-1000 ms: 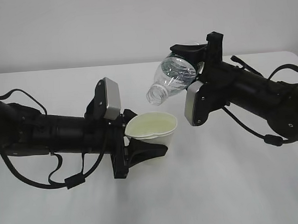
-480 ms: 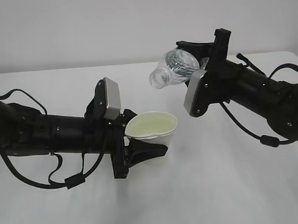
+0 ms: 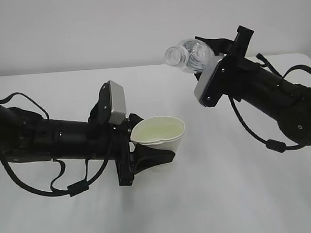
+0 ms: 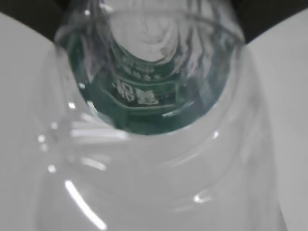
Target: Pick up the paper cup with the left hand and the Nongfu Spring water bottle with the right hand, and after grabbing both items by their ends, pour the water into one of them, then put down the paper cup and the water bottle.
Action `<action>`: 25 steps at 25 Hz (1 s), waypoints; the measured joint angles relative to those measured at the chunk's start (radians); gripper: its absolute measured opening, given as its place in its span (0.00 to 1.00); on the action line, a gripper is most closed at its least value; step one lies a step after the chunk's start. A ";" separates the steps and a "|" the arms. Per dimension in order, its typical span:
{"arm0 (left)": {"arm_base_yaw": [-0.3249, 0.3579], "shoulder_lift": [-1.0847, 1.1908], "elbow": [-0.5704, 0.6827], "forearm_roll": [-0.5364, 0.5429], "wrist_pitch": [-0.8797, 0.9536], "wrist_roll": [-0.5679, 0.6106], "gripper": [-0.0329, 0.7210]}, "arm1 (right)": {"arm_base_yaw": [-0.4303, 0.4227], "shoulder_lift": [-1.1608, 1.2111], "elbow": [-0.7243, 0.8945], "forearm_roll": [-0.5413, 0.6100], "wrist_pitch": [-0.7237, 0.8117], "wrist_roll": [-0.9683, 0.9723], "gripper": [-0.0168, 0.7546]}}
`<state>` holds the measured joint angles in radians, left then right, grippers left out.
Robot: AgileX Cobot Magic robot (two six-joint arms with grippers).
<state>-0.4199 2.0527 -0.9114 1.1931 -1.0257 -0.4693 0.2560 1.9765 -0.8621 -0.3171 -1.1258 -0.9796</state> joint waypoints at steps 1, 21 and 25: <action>0.000 0.000 0.000 0.000 0.000 0.000 0.59 | 0.000 0.000 0.000 0.004 0.000 0.017 0.55; 0.000 0.000 0.000 0.000 0.000 0.000 0.59 | 0.000 0.000 0.012 0.147 0.000 0.293 0.55; 0.000 0.000 0.000 0.000 0.000 0.000 0.59 | 0.000 0.000 0.024 0.184 0.000 0.341 0.55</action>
<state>-0.4199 2.0527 -0.9114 1.1931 -1.0257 -0.4693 0.2560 1.9765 -0.8383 -0.1329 -1.1258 -0.6387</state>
